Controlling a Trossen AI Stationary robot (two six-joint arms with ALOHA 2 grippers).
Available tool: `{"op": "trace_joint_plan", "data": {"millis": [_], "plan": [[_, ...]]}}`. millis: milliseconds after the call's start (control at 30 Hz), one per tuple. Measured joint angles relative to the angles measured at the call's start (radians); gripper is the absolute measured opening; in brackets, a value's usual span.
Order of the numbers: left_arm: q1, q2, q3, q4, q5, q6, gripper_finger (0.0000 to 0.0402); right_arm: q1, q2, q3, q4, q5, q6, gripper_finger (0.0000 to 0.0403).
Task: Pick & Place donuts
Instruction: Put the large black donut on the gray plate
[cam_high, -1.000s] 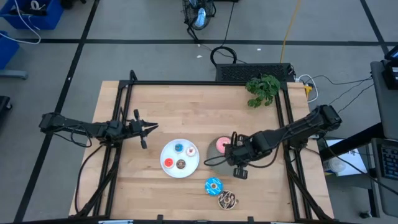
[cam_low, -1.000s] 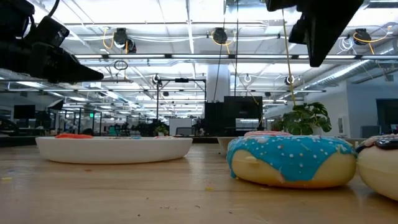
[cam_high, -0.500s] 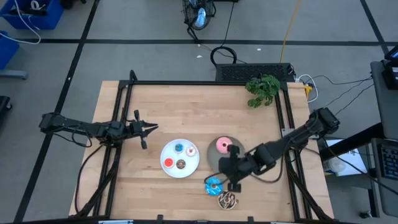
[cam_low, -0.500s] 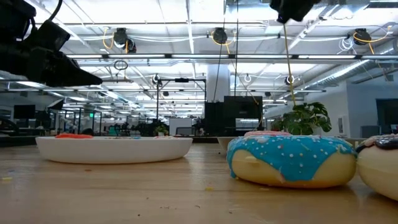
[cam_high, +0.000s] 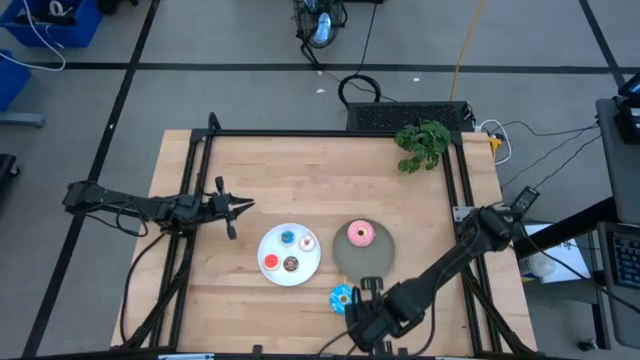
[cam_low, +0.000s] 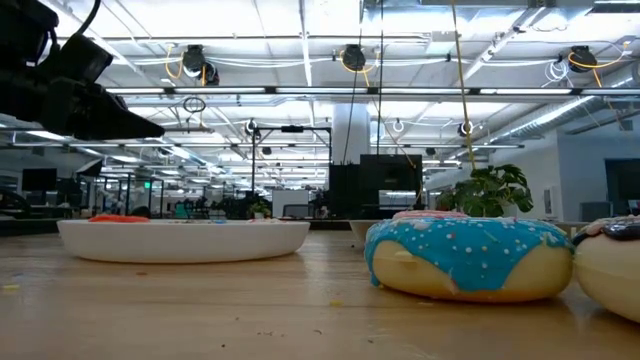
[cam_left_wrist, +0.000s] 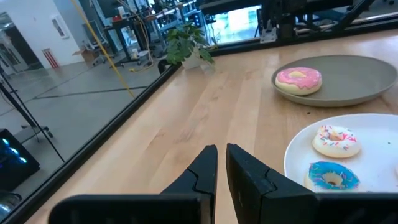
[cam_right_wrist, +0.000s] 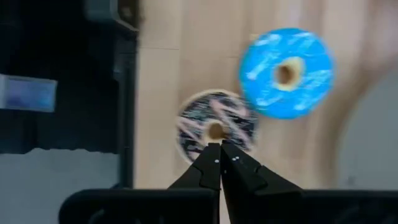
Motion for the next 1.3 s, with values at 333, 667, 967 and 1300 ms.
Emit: {"op": "trace_joint_plan", "data": {"millis": [333,667,967,1300], "plan": [[0.000,0.000,0.001,-0.014,0.000,-0.008,0.0042,0.025,0.036,-0.018,0.069,-0.039,0.080,0.0000],[0.000,0.000,0.001,-0.017,0.000,-0.004,0.0042,0.009,0.032,-0.036,0.112,-0.048,0.081,0.0000],[0.000,0.000,0.001,-0.018,0.000,0.008,0.0042,0.011,0.032,-0.037,0.113,-0.040,-0.018,0.0009],[0.000,0.000,0.001,-0.020,0.000,0.034,0.0042,0.014,0.031,-0.074,0.144,0.006,-0.002,0.0120]]}}
